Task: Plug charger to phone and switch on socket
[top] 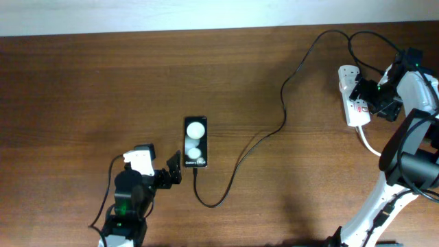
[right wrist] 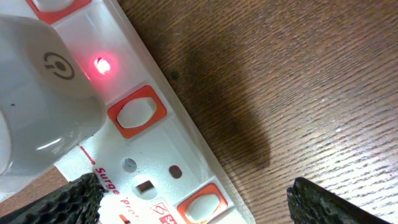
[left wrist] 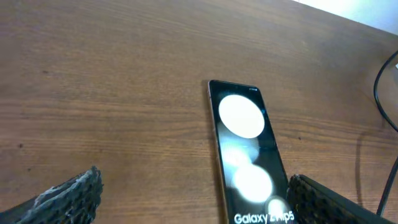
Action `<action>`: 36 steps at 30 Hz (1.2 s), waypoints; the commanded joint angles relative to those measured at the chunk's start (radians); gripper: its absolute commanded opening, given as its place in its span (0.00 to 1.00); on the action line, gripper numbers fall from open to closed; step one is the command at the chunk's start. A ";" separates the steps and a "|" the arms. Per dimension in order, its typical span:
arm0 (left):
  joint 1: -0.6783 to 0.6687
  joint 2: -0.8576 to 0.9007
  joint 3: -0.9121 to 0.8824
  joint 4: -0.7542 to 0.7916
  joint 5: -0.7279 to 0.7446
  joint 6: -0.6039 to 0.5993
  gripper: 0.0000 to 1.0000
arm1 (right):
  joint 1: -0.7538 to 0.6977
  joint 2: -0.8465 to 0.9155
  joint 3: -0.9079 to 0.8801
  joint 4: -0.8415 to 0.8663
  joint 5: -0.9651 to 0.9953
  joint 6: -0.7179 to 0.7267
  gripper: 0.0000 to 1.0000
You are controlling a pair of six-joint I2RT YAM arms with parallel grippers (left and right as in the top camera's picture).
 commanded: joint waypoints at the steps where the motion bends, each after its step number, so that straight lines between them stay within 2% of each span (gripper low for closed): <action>1: -0.002 -0.119 -0.054 -0.035 -0.077 0.020 0.99 | 0.010 0.081 -0.051 -0.038 0.037 -0.038 0.98; 4: -0.002 -0.220 -0.064 -0.130 -0.092 0.046 0.99 | 0.010 0.081 -0.051 -0.038 0.037 -0.037 0.99; 7: -0.001 -0.358 -0.064 -0.277 -0.098 0.133 0.99 | 0.010 0.081 -0.051 -0.038 0.037 -0.037 0.98; 12: -0.003 -0.577 -0.064 -0.506 -0.142 0.138 0.99 | 0.010 0.081 -0.051 -0.039 0.037 -0.037 0.98; 18: 0.003 -0.819 -0.064 -0.500 -0.142 0.397 0.99 | 0.010 0.081 -0.051 -0.038 0.037 -0.037 0.98; 22: 0.038 -0.939 -0.064 -0.500 -0.142 0.403 0.99 | 0.010 0.081 -0.051 -0.038 0.037 -0.037 0.98; 36: 0.043 -0.943 -0.063 -0.500 -0.131 0.402 0.99 | 0.010 0.081 -0.051 -0.038 0.037 -0.037 0.98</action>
